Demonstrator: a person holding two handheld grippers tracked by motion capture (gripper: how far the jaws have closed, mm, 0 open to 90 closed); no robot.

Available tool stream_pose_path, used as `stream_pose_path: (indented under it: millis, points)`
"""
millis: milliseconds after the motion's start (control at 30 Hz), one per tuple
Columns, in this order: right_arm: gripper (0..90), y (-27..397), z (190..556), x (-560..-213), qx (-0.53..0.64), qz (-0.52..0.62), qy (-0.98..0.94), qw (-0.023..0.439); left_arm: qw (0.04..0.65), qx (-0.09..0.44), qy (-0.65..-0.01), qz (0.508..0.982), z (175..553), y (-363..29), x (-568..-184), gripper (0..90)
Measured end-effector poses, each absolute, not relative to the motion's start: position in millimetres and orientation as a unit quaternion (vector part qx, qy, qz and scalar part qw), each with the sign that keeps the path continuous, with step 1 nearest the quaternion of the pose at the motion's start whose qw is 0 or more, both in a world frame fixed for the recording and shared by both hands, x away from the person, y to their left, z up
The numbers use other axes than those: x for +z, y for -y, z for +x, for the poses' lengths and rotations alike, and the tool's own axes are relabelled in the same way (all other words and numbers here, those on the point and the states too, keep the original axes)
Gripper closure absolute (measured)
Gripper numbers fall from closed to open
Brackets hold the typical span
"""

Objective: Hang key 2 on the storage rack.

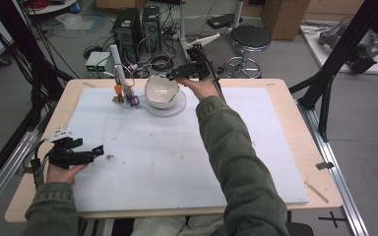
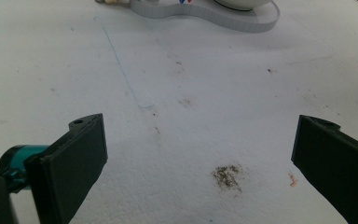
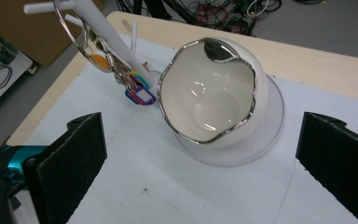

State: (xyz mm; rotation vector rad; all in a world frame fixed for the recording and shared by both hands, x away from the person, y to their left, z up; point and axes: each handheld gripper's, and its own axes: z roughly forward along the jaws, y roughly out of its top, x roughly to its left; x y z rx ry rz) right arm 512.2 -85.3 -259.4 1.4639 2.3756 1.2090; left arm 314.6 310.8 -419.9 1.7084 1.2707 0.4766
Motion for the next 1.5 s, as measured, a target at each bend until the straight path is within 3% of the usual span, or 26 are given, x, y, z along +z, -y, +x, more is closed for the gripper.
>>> stream_pose_path:
  millis: [667,1500]
  points:
    - [0.6,131.2,489.7,-285.1,0.401,0.502,-0.764,0.061,0.460,0.196,-0.517,0.694,312.8,-311.2,-419.2,3.7]
    - [0.7,201.1,435.6,-323.9,0.402,0.529,-0.743,0.083,0.462,0.202,-0.517,0.692,310.6,-311.5,-417.9,3.7]
